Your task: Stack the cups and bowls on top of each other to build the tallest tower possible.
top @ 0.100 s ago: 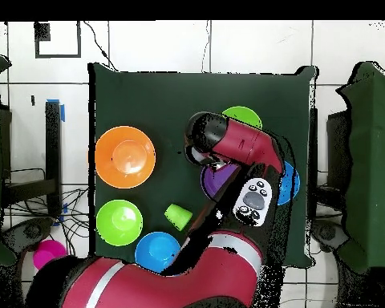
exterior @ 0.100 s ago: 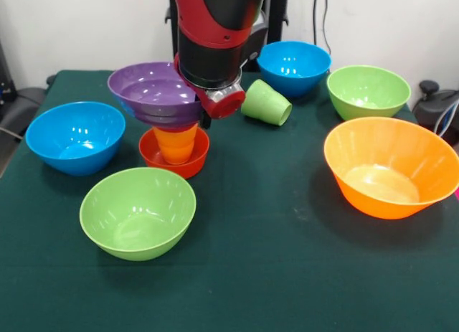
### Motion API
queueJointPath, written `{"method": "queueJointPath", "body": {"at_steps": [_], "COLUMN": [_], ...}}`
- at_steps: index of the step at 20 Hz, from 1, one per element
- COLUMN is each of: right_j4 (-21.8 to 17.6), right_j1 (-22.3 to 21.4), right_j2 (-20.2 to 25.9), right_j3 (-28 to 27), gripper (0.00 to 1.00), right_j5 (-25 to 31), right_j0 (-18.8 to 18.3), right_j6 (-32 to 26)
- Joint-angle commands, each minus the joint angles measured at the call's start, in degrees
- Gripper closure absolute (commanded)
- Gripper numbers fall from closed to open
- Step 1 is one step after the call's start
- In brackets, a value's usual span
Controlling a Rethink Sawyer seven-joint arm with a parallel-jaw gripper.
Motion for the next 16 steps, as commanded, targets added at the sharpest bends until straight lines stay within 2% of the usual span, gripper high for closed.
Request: {"method": "queueJointPath", "body": {"at_steps": [1, 3, 6, 10, 16], "right_j4": [1.5, 0.0, -1.0, -1.8, -3.4], "right_j1": [6.3, 4.7, 2.2, 1.3, -1.6], "right_j2": [13.2, 11.5, 9.2, 7.7, 5.4], "right_j3": [6.3, 6.6, 7.4, 7.7, 8.4], "gripper": [1.00, 1.00, 1.00, 1.00, 1.00], "right_j5": [-7.1, -7.1, -2.5, 1.8, 5.1], "right_j0": [0.4, 1.3, 2.6, 3.1, 3.8], "right_j6": [1.9, 1.9, 2.7, 2.9, 2.1]}}
